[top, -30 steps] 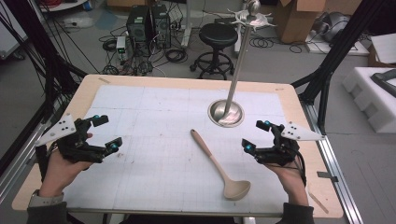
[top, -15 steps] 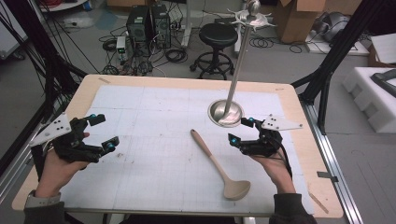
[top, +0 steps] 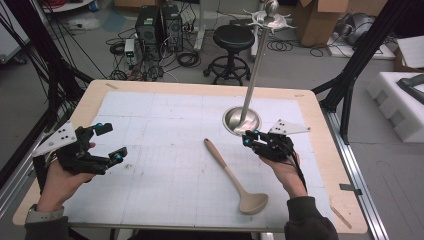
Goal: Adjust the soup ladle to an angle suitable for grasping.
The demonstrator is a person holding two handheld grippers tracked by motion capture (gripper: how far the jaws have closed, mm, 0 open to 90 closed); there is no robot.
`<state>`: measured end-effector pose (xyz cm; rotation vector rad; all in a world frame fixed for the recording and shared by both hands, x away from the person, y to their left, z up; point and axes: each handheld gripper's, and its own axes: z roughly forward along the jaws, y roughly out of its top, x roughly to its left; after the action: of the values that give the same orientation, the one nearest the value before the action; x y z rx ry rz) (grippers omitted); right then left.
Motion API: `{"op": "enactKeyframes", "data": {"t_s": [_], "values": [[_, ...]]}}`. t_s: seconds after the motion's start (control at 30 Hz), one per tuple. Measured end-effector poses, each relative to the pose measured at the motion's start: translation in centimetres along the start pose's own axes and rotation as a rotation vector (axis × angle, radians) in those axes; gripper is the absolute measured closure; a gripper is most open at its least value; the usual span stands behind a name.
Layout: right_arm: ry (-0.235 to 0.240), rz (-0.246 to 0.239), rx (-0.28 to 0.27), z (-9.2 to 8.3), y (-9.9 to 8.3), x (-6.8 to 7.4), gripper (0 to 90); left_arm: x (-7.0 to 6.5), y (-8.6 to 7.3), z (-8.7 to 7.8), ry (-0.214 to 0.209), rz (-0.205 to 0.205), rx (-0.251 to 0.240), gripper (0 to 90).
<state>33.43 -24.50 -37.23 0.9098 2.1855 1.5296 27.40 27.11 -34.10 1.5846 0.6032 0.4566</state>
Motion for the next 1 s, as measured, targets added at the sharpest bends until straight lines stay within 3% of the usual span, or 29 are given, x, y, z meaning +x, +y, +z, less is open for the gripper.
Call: {"op": "enactKeyframes", "data": {"t_s": [0.2, 0.37, 0.6, 0.67, 0.7, 0.77, 1.0], "values": [[-0.016, 0.020, 0.060, 1.0, -0.3, -0.3, 89.3, 0.1, -0.1, 0.0, 0.001, -0.004, 0.002, 3.9], [0.001, 0.012, 0.084, 1.9, -0.5, -0.5, 89.6, 0.2, -0.2, 0.0, 0.000, -0.008, 0.006, 3.9], [0.010, 0.048, 0.113, 2.9, -0.7, -0.8, 89.7, 0.3, -0.2, 0.0, 0.000, -0.012, 0.009, 3.9], [0.031, 0.030, 0.164, 3.6, -0.8, -0.9, 89.9, 0.3, -0.3, -0.1, 0.001, -0.013, 0.010, 3.9], [0.031, 0.030, 0.164, 3.6, -0.8, -0.9, 89.9, 0.3, -0.3, -0.1, 0.001, -0.013, 0.011, 3.9], [0.031, -0.019, 0.222, 4.3, -0.8, -0.6, 90.0, 0.4, -0.3, -0.1, 0.004, -0.014, 0.015, 3.9], [0.035, -0.018, 0.262, 5.6, -0.6, 0.0, 90.0, 0.5, -0.4, -0.1, 0.007, -0.014, 0.021, 3.9]]}}
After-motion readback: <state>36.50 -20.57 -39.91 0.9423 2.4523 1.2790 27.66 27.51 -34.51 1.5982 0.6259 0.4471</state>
